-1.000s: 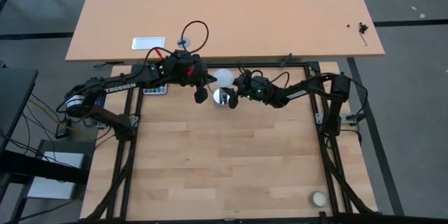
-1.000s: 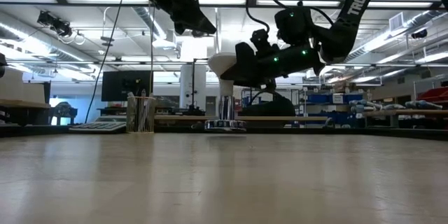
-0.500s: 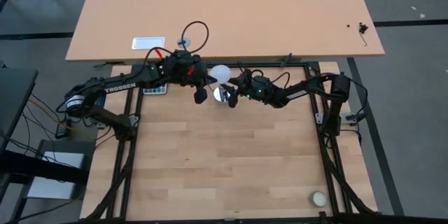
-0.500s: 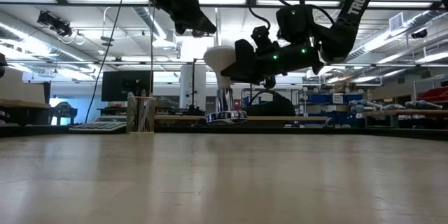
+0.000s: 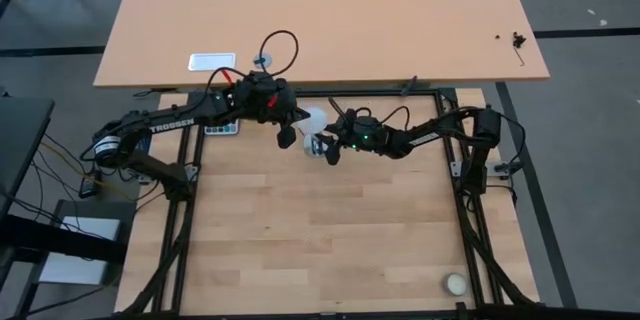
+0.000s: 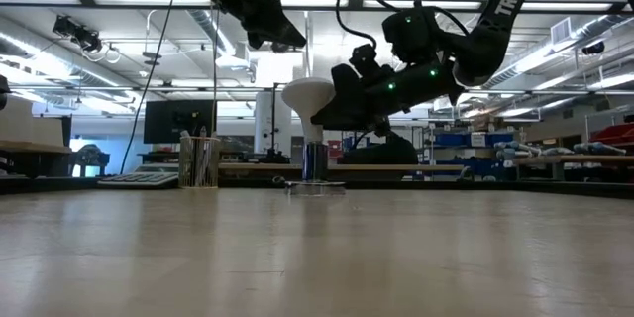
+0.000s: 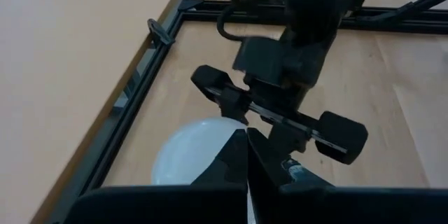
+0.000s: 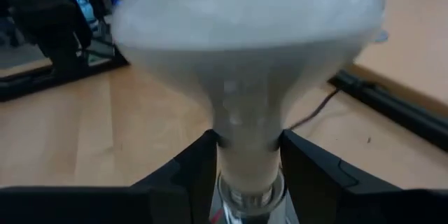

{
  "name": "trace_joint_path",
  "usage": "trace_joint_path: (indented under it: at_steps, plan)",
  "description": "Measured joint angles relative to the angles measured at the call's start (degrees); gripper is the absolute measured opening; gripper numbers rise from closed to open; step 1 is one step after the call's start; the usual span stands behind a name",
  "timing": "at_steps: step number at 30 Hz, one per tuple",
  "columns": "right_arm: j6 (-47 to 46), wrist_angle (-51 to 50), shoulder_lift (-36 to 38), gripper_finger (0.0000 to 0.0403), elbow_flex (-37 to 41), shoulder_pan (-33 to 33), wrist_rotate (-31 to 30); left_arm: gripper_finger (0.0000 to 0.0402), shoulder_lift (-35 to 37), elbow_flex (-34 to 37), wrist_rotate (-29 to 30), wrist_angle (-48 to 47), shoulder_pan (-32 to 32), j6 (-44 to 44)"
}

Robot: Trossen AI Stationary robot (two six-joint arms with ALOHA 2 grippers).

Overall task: Screw lightbulb
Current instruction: Remove the white lightbulb from the silver lamp

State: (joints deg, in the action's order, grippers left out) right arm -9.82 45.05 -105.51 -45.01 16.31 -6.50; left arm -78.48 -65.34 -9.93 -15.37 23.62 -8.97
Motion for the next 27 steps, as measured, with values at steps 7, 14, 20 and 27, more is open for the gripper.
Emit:
trace_joint_path:
  at_steps: [7,14,20,27]
  plan:
    - [0.65,0.22,-0.11,0.0176,0.11,-0.26,-1.18,0.0,0.0,0.0,-0.01,-0.03,0.0,0.0]
    - [-0.62,-0.93,-0.11,0.0203,0.11,0.18,-1.16,0.0,0.0,0.0,0.0,-0.37,0.0,0.0]
    - [-0.58,-1.53,-0.11,0.0221,0.11,0.2,-1.14,0.0,0.0,0.0,0.4,-3.28,0.0,-0.9]
    - [-0.55,-2.84,-0.11,0.0178,0.11,0.16,-0.94,0.0,0.04,2.57,0.44,-1.12,-0.09,-0.97]
